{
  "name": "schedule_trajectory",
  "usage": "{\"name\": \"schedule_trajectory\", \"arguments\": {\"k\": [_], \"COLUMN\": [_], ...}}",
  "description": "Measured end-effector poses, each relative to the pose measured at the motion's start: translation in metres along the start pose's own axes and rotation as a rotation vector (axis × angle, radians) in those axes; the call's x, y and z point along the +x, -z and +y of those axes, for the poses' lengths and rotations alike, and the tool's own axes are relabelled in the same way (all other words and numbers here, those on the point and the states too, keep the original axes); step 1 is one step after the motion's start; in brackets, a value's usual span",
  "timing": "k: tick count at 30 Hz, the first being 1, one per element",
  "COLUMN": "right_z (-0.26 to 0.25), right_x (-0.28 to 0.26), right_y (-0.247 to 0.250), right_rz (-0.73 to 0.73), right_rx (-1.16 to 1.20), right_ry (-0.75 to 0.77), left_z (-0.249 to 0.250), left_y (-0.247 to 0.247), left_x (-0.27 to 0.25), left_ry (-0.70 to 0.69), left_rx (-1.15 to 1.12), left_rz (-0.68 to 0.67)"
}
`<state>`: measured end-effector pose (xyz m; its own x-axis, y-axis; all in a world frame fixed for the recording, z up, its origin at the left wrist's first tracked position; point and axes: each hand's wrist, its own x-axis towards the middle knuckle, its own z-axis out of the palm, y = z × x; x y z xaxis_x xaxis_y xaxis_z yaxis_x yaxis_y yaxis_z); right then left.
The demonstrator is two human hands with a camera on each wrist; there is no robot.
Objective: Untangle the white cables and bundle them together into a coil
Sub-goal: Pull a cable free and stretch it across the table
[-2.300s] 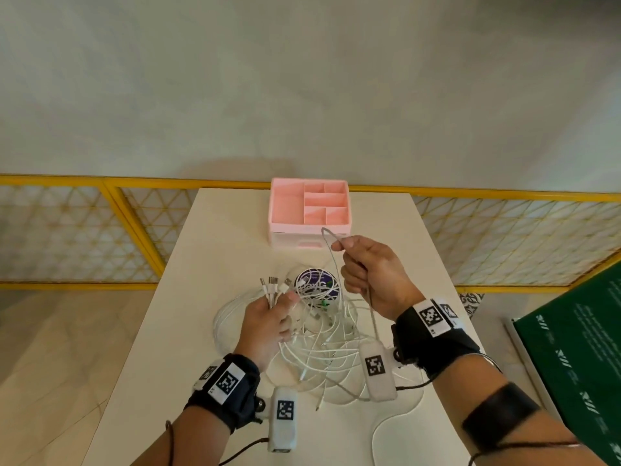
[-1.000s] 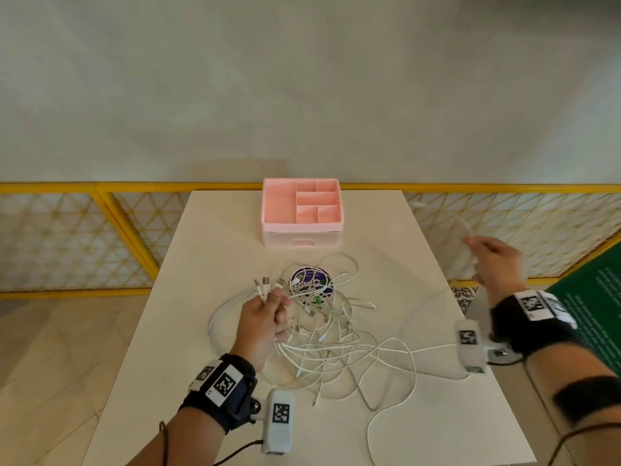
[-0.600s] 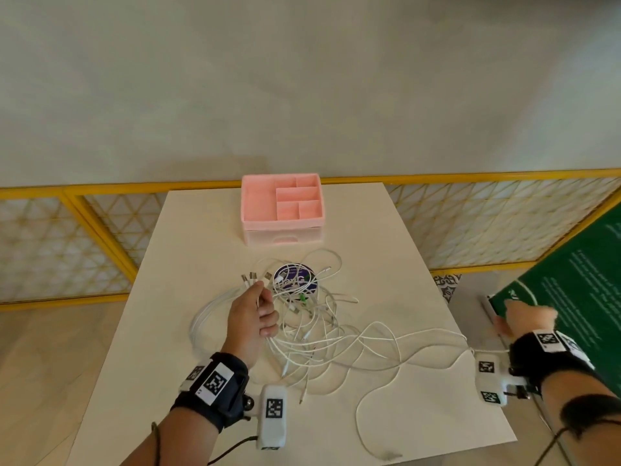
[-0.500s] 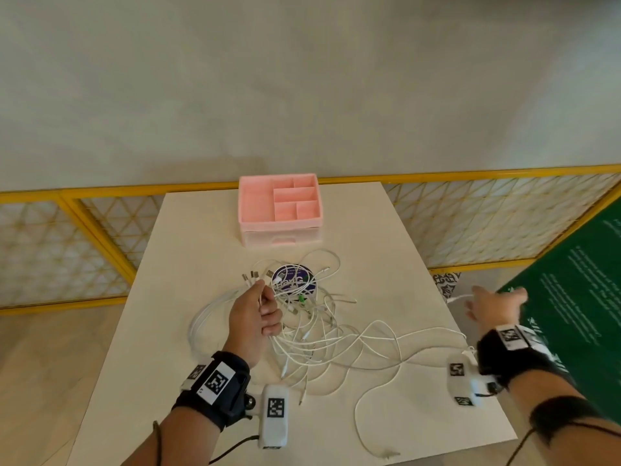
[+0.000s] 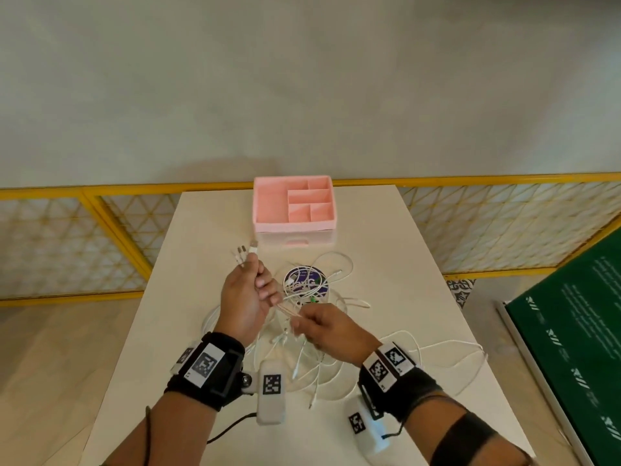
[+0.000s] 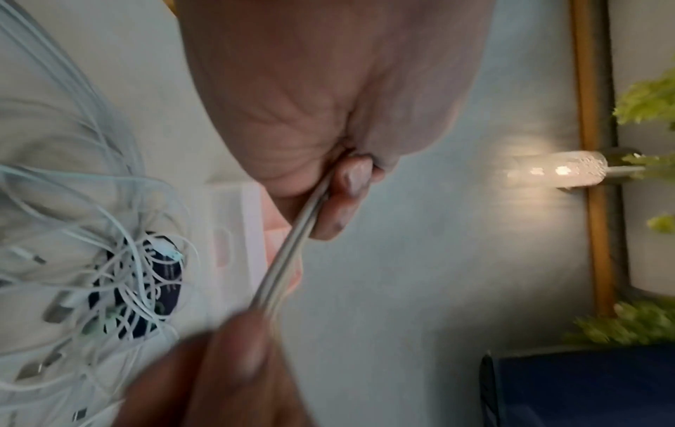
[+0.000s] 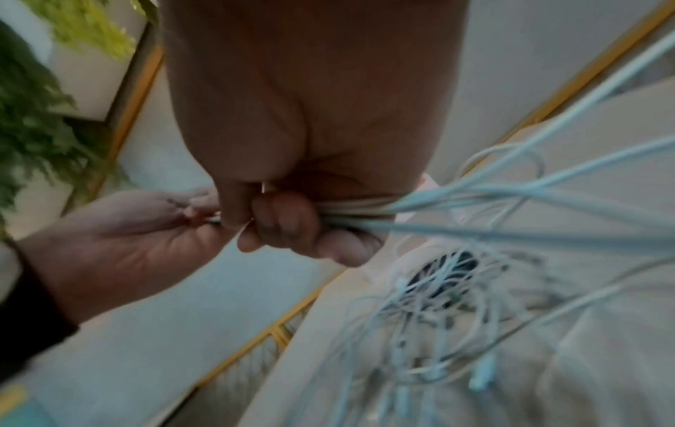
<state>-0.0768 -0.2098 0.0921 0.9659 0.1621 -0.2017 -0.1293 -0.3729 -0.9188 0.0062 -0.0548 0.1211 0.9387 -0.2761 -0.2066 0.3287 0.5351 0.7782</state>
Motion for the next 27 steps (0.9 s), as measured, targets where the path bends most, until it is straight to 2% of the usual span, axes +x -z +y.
{"name": "schedule_trajectory", "arguments": {"k": [3, 6, 9, 12, 18, 23, 27], "right_z": [0.035, 0.079, 0.107, 0.123, 0.125, 0.118, 0.111], "right_x": [-0.017, -0.037, -0.055, -0.069, -0.088, -0.092, -0.09], "right_y": [0.025, 0.047, 0.055, 0.058, 0.065, 0.067, 0.068], "right_rz": [0.012, 0.041, 0.034, 0.027, 0.007, -0.01, -0.029], "right_rx": [-0.225, -0.259, -0.23, -0.214, -0.159, -0.062, -0.025], "right_ry": [-0.025, -0.142, -0.233, -0.277, -0.332, -0.381, -0.396], "left_z": [0.005, -0.002, -0.024, -0.041, -0.043, -0.033, -0.028], "left_y": [0.028, 0.041, 0.039, 0.033, 0.025, 0.02, 0.027], "left_x": [0.009, 0.01, 0.004, 0.0, 0.001, 0.005, 0.012], "left_ry": [-0.01, 0.022, 0.078, 0.149, 0.198, 0.209, 0.199], "left_rx": [-0.016, -0.02, 0.052, 0.121, -0.021, -0.135, -0.063], "left_rz": [0.144, 0.215, 0.242, 0.206, 0.117, 0.138, 0.192]}}
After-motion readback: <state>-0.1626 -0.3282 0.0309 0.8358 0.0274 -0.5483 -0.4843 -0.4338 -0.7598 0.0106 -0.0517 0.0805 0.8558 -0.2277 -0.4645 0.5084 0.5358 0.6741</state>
